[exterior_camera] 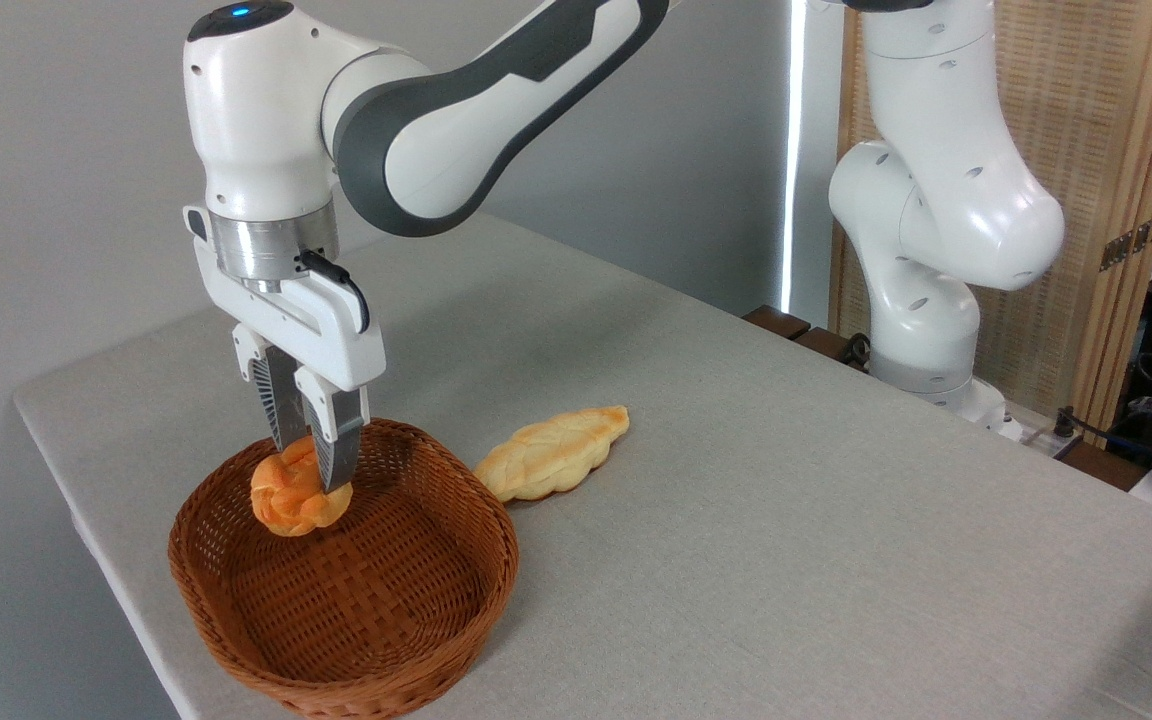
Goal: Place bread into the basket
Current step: 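Lower the bun into the basket and open the gripper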
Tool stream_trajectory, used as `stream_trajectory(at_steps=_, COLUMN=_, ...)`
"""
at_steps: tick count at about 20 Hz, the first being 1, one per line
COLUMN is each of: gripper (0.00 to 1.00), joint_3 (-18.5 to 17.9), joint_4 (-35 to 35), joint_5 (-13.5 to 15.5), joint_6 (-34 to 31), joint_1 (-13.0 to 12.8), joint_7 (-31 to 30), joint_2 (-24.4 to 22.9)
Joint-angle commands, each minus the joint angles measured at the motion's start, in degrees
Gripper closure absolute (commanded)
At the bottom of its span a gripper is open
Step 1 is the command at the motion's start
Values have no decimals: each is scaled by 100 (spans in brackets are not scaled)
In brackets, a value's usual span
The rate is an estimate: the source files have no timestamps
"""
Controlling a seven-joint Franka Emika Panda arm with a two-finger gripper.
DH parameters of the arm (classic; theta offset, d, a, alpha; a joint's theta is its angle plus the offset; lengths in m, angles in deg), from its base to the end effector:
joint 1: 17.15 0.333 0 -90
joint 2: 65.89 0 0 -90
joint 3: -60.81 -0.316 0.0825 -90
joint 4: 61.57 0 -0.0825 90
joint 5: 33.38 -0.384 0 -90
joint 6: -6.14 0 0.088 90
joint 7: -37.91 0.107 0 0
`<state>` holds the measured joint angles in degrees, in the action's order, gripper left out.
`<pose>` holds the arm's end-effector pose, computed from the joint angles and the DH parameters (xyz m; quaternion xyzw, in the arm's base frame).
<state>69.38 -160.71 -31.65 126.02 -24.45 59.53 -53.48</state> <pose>0.6153 -0.1697 0.4679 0.9470 -0.3114 0.0751 0.0257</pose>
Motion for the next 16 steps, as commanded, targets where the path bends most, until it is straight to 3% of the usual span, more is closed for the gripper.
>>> stream_trajectory(at_steps=1, gripper=0, joint_3=4, joint_4=45, joint_5=-121, joint_6=18, joint_1=18, joint_7=-36, joint_2=-2)
stream_trajectory(at_steps=10, gripper=0, joint_3=12, joint_4=62, joint_5=-244, joint_6=-8, joint_1=18, joint_7=-44, joint_2=-37)
stream_trajectory(at_steps=12, gripper=0, joint_3=4, joint_4=123, joint_5=-471, joint_6=-43, joint_1=10, joint_7=-88, joint_2=-90)
stream_trajectory(at_steps=16, gripper=0, joint_3=-128, joint_4=474, joint_5=-499, joint_6=-736, joint_1=45, joint_7=-220, joint_2=-318)
